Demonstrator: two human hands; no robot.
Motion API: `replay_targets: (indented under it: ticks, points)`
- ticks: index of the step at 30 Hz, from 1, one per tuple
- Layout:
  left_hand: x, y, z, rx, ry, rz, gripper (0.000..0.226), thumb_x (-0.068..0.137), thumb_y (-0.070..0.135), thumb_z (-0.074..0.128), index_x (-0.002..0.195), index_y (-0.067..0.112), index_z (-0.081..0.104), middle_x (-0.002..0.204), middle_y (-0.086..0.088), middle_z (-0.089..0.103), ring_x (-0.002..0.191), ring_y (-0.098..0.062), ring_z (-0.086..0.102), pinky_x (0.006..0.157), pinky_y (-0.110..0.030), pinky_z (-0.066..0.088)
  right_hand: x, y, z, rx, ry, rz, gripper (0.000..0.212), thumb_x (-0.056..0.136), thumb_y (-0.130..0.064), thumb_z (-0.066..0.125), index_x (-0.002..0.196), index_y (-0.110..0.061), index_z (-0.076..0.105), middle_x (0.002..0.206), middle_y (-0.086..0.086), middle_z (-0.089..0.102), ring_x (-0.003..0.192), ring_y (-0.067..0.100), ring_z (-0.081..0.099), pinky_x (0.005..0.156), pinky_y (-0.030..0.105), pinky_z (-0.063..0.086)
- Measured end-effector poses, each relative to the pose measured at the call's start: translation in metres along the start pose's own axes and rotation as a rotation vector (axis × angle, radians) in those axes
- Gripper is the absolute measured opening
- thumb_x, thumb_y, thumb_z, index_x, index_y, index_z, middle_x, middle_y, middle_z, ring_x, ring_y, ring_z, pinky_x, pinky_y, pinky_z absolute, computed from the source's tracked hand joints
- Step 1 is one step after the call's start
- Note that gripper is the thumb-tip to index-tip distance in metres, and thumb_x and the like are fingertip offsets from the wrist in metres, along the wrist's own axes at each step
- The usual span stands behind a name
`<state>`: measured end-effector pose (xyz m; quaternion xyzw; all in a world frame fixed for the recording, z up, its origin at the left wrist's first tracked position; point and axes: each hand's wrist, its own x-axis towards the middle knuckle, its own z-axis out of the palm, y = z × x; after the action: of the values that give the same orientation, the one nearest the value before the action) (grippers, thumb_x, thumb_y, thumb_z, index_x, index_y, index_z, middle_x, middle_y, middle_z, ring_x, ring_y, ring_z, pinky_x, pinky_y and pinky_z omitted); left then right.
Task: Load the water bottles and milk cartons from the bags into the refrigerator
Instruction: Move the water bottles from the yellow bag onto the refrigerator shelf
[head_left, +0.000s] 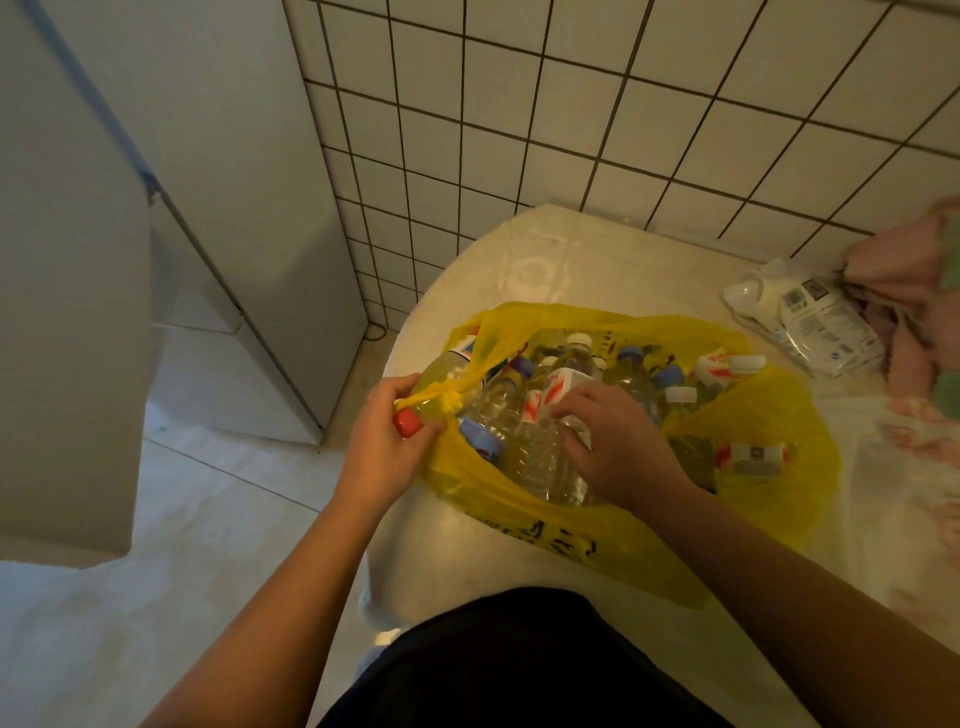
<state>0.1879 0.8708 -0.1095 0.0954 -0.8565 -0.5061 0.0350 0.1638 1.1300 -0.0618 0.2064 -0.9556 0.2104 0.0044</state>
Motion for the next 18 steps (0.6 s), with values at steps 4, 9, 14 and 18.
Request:
replay_targets:
  ticks: [4,9,14,18]
  points:
    - [-0.005,0.0,0.0,0.013,0.076,0.054,0.042,0.088,0.034,0.07,0.127,0.028,0.056,0.116,0.009,0.052,0.11,-0.01,0.05,0.089,-0.027,0.048,0.003,0.006,-0.003,-0.077,-0.063,0.011,0.033,0.085,-0.025,0.064,0.118,-0.021,0.064,0.119,0.001,0.056,0.106,0.025,0.053,0.085,0.041,0.049]
    - [-0.005,0.007,0.001,-0.124,0.105,0.053,0.01,0.099,0.035,0.052,0.097,0.036,0.062,0.096,0.008,0.06,0.087,-0.014,0.064,0.078,-0.048,0.057,0.015,-0.001,-0.017,-0.268,-0.395,-0.048,0.053,0.084,-0.027,0.056,0.134,-0.042,0.05,0.155,-0.009,0.03,0.144,0.026,0.018,0.112,0.055,0.03]
    - [0.001,0.013,-0.003,-0.106,0.138,0.065,0.01,0.103,0.026,0.046,0.104,0.032,0.054,0.091,0.017,0.064,0.086,-0.006,0.062,0.078,-0.045,0.057,0.023,-0.008,-0.026,-0.482,-0.625,-0.144,0.078,0.086,-0.013,0.062,0.146,-0.05,0.027,0.163,-0.014,0.004,0.15,0.028,-0.011,0.118,0.054,0.008]
    - [0.003,0.015,-0.009,-0.034,0.103,0.158,0.027,0.097,0.009,0.057,0.112,0.027,0.044,0.09,0.03,0.061,0.088,0.003,0.062,0.076,-0.03,0.057,0.031,-0.012,-0.026,-0.605,-0.721,-0.278,0.078,0.086,-0.015,0.065,0.146,-0.047,0.027,0.162,-0.01,0.01,0.149,0.029,-0.007,0.118,0.059,0.008]
